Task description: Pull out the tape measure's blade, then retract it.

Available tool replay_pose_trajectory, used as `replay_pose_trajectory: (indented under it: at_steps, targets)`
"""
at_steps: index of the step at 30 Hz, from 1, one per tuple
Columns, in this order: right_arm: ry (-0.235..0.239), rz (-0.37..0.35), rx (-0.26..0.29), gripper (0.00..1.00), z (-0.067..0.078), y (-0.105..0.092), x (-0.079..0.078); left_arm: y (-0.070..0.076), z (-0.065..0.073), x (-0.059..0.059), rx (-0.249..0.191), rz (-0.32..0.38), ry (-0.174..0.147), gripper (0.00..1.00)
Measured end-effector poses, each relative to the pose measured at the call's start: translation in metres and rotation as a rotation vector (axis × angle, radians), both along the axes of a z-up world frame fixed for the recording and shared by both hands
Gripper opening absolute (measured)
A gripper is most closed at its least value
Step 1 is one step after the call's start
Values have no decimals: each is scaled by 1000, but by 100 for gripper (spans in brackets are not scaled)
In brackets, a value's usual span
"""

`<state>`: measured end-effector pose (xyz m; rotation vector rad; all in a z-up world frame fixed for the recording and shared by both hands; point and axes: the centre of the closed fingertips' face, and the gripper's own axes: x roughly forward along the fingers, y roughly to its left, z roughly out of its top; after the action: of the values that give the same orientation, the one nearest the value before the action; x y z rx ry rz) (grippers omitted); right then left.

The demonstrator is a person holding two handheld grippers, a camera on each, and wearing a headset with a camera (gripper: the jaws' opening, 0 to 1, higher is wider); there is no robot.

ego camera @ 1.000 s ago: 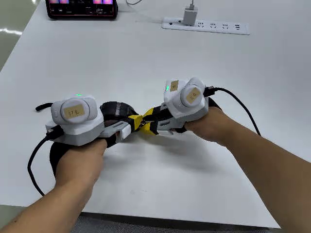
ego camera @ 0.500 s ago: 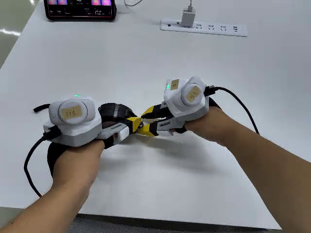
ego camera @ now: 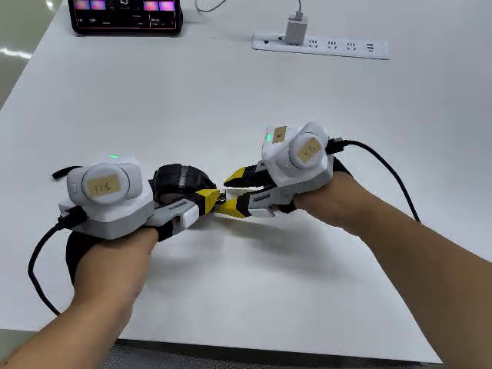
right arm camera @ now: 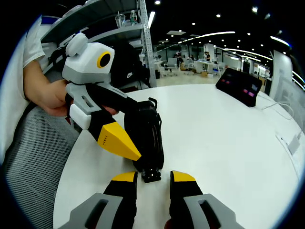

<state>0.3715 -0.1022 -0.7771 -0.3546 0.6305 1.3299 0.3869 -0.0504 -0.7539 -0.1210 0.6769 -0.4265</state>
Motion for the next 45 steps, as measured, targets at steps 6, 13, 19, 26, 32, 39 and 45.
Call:
replay_pose_trajectory:
  at_steps: [6,13,19,26,32,39,45]
  targets:
    - [5,-32,12,26,4,-5,1,1,-1,-4,17,-37,-12,65]
    - [-6,-60,17,27,6,-11,2,6,1,-5,-4,-45,-4,64]
    - [-23,-108,20,31,7,-25,-3,12,3,-8,8,-75,-12,64]
    - [-63,-176,50,33,15,-36,-4,16,2,-14,31,-119,-20,65]
    - [-66,-195,52,37,19,-45,-10,20,4,-16,46,-144,-28,67]
    - [-96,-234,45,41,25,-58,-13,25,6,-24,55,-181,-32,70]
    - [-97,-256,36,45,26,-71,-19,30,8,-32,78,-225,-33,72]
